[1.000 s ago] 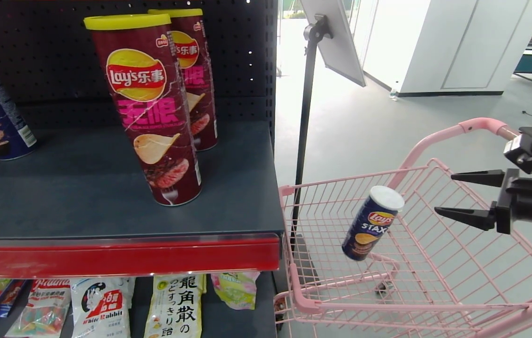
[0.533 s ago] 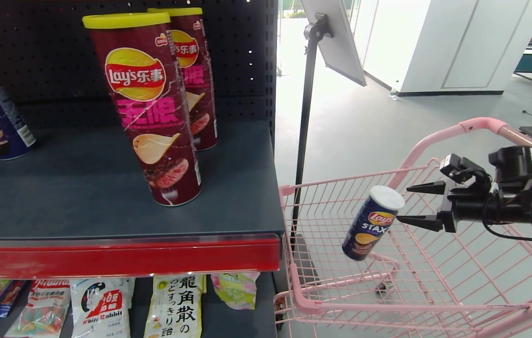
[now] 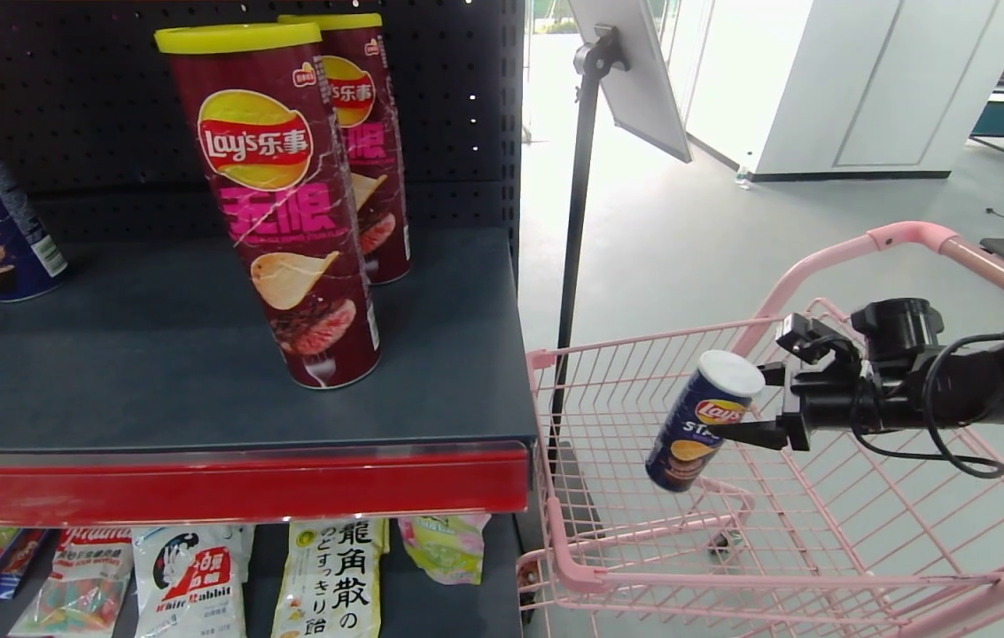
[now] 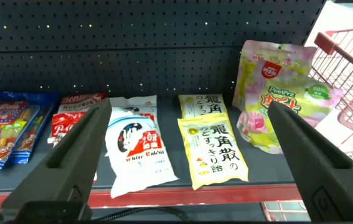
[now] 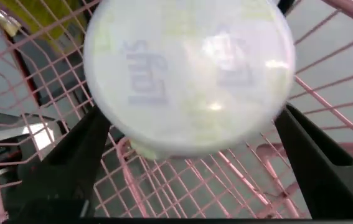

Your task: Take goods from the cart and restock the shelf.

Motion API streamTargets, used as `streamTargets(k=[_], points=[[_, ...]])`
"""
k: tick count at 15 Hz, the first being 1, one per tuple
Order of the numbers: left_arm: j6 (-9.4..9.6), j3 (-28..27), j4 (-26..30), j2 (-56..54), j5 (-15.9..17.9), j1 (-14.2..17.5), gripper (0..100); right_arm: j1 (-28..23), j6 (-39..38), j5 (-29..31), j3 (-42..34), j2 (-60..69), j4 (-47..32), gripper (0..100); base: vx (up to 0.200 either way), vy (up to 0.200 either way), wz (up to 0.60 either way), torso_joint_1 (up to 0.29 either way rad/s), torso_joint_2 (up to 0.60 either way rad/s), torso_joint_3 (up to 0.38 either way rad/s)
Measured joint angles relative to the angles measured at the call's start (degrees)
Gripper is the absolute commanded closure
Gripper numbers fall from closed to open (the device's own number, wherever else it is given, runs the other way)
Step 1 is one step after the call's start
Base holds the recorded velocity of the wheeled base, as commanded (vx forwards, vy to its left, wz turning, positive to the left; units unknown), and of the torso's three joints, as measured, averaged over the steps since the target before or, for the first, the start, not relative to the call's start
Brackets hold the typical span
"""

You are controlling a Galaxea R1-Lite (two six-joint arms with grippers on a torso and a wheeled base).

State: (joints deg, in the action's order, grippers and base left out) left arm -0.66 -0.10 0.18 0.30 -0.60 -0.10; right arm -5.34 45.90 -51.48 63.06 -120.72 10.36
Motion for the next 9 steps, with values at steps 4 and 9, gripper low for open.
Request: streamTargets(k=[4, 9], points=[[0.00, 0.0, 0.0, 0.0, 0.0, 0.0, 0, 4.8, -2.5, -0.4, 1.5, -1.3, 0.0, 0, 0.000, 0.000, 0.00, 0.000, 0.00, 0.000], [0.00, 0.0, 0.0, 0.0, 0.0, 0.0, 0, 11.0, -5.5, -1.4, 3.0, -1.9, 0.1, 100, 0.000, 0.000, 0.00, 0.000, 0.00, 0.000]])
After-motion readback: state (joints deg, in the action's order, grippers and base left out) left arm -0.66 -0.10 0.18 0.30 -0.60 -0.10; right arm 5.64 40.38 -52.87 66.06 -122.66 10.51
